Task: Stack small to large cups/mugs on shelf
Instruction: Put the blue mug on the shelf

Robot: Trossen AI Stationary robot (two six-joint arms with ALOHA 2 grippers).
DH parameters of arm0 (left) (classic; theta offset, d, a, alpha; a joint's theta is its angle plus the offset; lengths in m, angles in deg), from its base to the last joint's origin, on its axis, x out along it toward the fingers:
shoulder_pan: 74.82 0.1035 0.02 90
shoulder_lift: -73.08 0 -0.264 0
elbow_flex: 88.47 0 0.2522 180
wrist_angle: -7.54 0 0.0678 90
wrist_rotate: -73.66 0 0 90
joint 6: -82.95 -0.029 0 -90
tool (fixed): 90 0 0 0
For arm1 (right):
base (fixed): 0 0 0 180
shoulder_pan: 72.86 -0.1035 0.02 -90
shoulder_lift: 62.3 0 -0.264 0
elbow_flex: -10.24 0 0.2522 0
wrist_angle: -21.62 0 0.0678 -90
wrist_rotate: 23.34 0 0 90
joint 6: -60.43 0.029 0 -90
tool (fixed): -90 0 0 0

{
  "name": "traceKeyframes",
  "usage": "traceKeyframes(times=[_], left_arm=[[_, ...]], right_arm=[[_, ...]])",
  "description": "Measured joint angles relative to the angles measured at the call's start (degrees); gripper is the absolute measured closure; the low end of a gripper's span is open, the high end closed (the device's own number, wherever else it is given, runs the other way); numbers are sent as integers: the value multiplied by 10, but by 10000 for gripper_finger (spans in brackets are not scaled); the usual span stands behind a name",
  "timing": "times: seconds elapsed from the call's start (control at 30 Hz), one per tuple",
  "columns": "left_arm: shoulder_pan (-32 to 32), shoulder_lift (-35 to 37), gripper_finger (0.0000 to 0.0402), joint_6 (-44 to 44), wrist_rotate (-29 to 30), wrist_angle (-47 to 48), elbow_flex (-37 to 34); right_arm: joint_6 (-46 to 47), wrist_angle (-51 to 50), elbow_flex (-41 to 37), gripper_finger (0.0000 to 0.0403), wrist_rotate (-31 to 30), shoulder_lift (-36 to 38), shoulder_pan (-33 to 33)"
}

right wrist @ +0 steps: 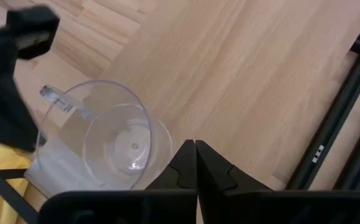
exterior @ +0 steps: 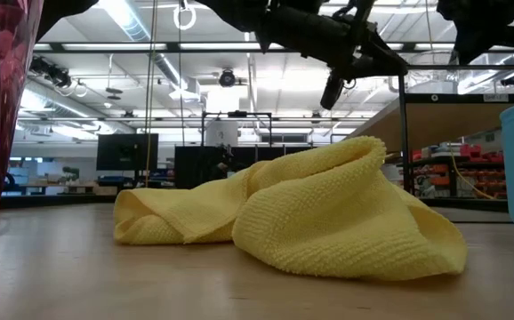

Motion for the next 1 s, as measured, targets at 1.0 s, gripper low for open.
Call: traceKeyframes(times=[1.0], left_arm=[[4, 130, 385, -106, 106, 426, 0]], right_arm=[[41, -81, 231, 399, 288, 20, -2]])
